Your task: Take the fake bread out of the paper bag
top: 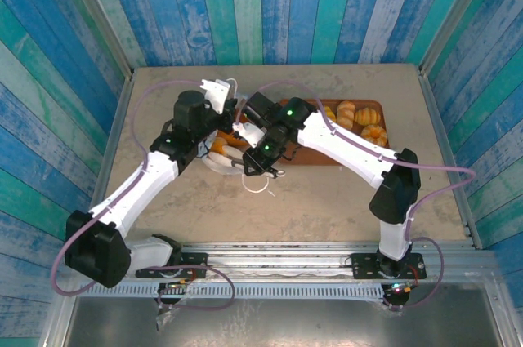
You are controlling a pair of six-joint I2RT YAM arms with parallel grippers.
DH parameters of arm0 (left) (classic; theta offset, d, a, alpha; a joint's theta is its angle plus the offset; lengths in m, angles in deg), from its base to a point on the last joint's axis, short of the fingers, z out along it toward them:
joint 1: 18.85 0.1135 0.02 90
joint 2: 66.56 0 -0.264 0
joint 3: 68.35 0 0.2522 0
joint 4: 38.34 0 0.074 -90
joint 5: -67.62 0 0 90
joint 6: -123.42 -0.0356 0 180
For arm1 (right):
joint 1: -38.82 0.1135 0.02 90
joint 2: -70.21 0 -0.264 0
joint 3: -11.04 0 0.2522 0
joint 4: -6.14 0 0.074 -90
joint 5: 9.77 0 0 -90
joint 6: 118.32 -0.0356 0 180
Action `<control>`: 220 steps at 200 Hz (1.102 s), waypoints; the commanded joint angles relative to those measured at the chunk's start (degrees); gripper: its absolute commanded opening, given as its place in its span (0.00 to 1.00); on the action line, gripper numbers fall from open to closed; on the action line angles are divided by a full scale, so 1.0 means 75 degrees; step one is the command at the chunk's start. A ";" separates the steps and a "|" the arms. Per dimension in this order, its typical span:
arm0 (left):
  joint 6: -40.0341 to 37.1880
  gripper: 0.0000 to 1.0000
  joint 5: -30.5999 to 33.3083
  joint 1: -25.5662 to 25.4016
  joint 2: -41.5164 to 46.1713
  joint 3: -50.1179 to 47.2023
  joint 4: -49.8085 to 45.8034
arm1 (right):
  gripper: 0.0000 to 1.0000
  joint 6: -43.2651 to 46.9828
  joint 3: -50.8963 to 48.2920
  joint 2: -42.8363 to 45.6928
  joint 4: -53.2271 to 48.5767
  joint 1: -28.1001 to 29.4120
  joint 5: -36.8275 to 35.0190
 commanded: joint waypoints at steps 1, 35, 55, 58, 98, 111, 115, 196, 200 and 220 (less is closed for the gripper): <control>0.0062 0.00 -0.0035 -0.0018 -0.0254 0.0239 0.0162 | 0.47 0.0074 -0.0038 0.0247 0.0004 0.0056 -0.0173; 0.0028 0.00 -0.0015 -0.0018 -0.0159 0.0193 0.0173 | 0.48 -0.0164 0.0069 0.0246 -0.0105 0.0054 -0.1036; 0.0025 0.00 -0.0012 -0.0018 -0.0119 0.0147 0.0170 | 0.48 -0.0359 0.0096 0.0279 -0.0105 0.0044 -0.1267; 0.0017 0.00 -0.0002 -0.0018 -0.0125 0.0146 0.0173 | 0.48 -0.0388 0.0093 0.0291 -0.0095 0.0042 -0.1280; 0.0017 0.00 0.0036 -0.0018 -0.0122 0.0087 0.0160 | 0.49 -0.0732 0.0049 0.0481 -0.0038 -0.0002 -0.1578; 0.0016 0.00 0.0050 -0.0017 -0.0122 0.0064 0.0171 | 0.49 -0.0796 -0.0019 0.0492 -0.0021 -0.0036 -0.1581; 0.0016 0.00 0.0050 -0.0018 -0.0122 0.0064 0.0175 | 0.49 -0.0819 -0.0053 0.0487 -0.0012 -0.0044 -0.1583; 0.0045 0.00 0.0036 -0.0018 -0.0122 0.0070 0.0207 | 0.50 -0.0940 -0.0526 0.0243 0.0403 -0.0198 -0.0803; 0.0057 0.00 0.0037 -0.0018 -0.0122 0.0065 0.0208 | 0.50 -0.0943 -0.0541 0.0227 0.0412 -0.0220 -0.0779; 0.0062 0.00 0.0031 -0.0012 -0.0128 0.0065 0.0205 | 0.50 -0.0963 -0.0511 0.0103 0.0498 -0.0273 -0.0602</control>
